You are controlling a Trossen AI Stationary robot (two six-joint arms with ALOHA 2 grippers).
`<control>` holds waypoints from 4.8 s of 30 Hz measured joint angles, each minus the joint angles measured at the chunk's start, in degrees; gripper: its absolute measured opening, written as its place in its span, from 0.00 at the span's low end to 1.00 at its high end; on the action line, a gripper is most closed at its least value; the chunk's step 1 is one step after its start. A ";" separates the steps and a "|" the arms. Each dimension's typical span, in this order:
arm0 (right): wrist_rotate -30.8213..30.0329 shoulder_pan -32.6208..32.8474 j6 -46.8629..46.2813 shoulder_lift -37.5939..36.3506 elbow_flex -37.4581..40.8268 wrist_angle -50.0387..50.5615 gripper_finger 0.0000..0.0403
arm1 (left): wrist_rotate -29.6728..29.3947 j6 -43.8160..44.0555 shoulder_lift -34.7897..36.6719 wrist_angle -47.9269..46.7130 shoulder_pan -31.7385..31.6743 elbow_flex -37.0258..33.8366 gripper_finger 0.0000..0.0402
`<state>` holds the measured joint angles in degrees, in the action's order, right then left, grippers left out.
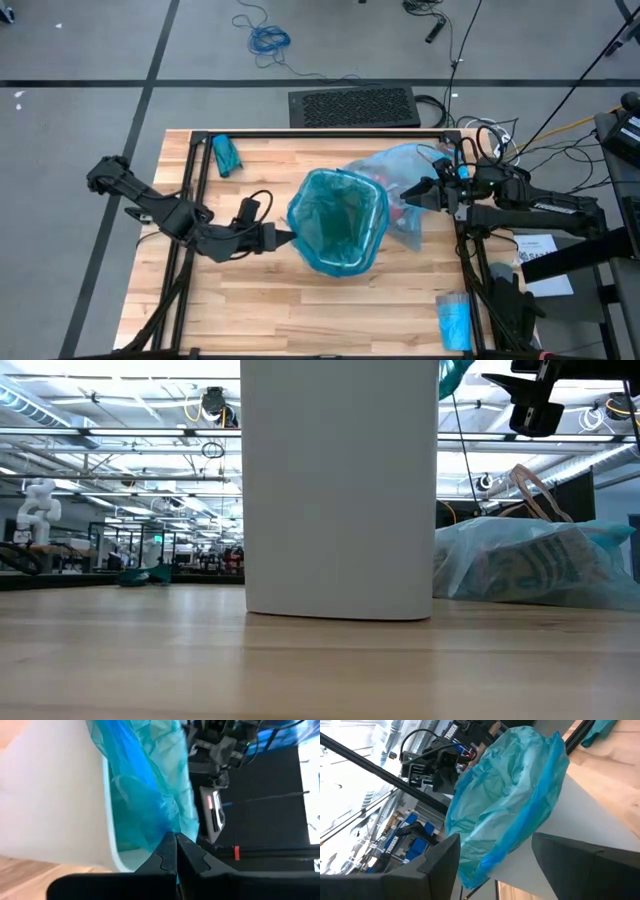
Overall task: Place trash/remove bag and relplace
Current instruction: Insert the blue trash bag into the white trash bin
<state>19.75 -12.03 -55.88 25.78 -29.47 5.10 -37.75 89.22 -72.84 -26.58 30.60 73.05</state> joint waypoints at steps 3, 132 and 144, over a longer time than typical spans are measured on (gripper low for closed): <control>-0.02 0.00 0.01 0.02 0.00 0.00 0.60 | -0.97 -0.39 0.05 -1.13 1.36 0.94 0.00; 12.11 -7.24 1.38 20.04 -0.02 -14.69 0.17 | 5.88 9.45 -6.43 -14.63 1.26 2.48 0.00; 12.13 -7.89 3.06 19.78 -0.02 -12.21 0.00 | 8.48 10.55 -9.70 -17.94 1.02 2.48 0.00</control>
<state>31.88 -19.92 -52.82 45.56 -29.50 -7.10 -29.28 99.77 -82.54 -44.52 31.62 75.53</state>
